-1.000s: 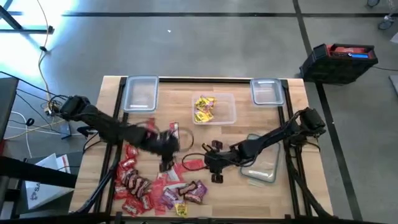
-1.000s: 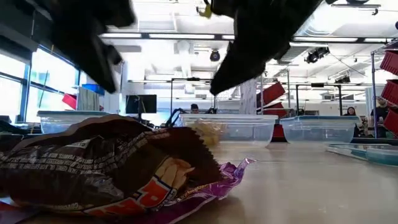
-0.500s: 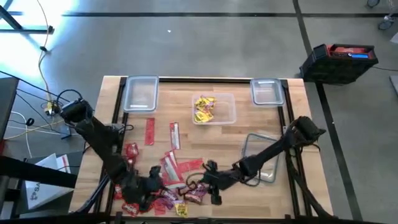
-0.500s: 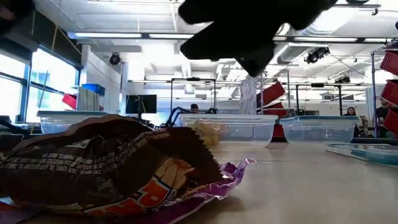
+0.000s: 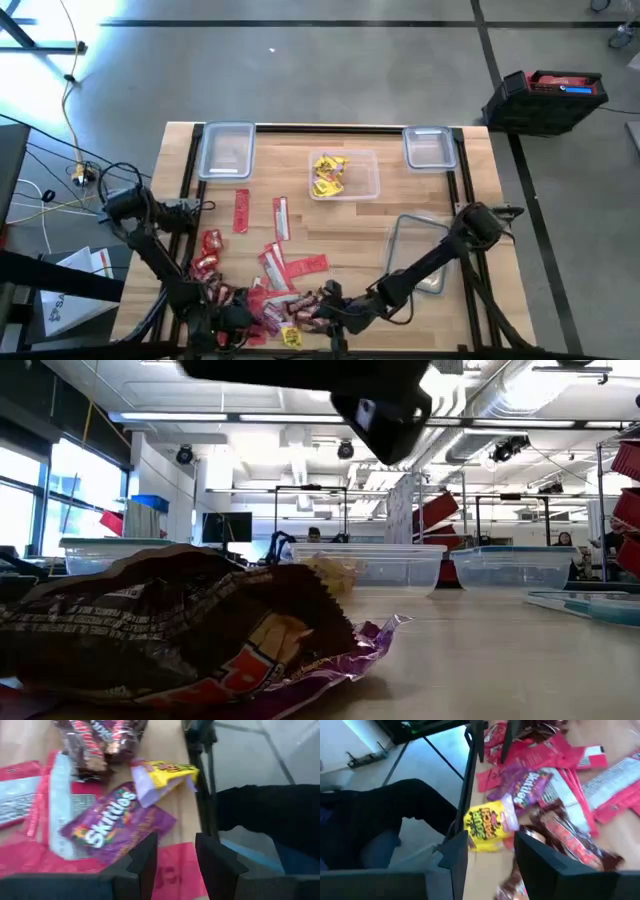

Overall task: Sort candy
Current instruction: Put the yellow candy into the center transparent bin

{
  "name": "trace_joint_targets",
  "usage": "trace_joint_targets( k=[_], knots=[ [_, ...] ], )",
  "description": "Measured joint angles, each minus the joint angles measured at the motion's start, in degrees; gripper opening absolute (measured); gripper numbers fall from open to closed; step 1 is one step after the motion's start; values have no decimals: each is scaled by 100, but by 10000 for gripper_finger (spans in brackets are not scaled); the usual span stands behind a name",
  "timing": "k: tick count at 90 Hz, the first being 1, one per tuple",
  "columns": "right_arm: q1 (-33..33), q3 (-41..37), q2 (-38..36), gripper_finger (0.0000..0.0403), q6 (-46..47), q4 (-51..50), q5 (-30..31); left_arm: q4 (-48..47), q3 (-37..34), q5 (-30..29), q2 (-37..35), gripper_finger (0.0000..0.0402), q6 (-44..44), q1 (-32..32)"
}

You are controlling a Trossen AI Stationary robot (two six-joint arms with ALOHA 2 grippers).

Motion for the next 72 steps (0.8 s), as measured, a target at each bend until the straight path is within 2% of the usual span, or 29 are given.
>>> trace_joint_targets(
  k=[11, 24, 46, 64, 72],
  knots=[
    [-25, 579, 252, 130, 4, -586, 102, 900, 26, -390, 253, 117, 554, -58],
    [-35, 951, 397, 130, 81, -993, 290, 1183, 320, -672, 709, 124, 1281, -15],
    [-31, 1010, 402, 130, 482, -1149, 305, 1163, 942, -919, 1247, 162, 2580, 220],
    [4, 1010, 404, 130, 654, -1408, 296, 783, 1116, -891, 1272, 196, 3028, 333],
    [0, 1010, 404, 130, 652, -1446, 296, 586, 1123, -679, 1270, 203, 3141, 415]
  ],
)
